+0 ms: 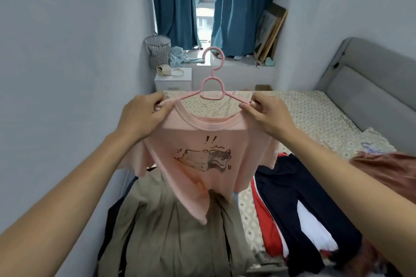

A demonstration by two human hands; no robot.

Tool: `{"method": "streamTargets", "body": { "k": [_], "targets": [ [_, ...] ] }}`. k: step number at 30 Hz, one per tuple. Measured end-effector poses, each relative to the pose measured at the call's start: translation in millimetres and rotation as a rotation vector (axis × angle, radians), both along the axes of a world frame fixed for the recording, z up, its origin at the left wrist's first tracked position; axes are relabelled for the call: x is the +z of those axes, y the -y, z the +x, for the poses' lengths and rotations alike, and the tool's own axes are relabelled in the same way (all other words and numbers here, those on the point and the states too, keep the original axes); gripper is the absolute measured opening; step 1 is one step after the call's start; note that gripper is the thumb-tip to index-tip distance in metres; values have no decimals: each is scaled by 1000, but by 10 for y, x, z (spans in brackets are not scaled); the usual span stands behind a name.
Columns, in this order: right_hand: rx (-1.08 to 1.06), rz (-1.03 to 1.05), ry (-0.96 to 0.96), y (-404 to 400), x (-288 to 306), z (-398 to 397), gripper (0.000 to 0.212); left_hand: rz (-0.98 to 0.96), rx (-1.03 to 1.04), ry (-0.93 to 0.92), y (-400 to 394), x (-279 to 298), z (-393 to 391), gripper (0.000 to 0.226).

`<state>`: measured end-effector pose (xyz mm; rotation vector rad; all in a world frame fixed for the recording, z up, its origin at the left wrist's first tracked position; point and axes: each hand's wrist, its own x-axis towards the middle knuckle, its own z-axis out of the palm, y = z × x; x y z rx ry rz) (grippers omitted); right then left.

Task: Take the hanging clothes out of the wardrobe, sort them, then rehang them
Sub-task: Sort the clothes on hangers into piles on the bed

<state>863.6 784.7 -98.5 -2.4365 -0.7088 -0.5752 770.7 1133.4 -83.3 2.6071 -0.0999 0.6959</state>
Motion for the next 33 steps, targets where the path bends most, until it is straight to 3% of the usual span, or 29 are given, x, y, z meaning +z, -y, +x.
{"method": "streamTargets", "body": {
  "k": [9,14,27,33],
  "targets": [
    [40,1,-14,-712,103,-719,46,-63,43,-27,-726,64,-750,55],
    [90,22,-85,-1103,-131,-844,47,-75,117,-99,-1053,-164,-990,53],
    [-1,-97,-460,-1112,-1886,-540,47,-69,46,-420,-1090,-1918,-551,44],
    [32,-58,-685,-1174,-2752,79,35,14,117,-645,-1121,-2704,-34,59]
  ]
}}
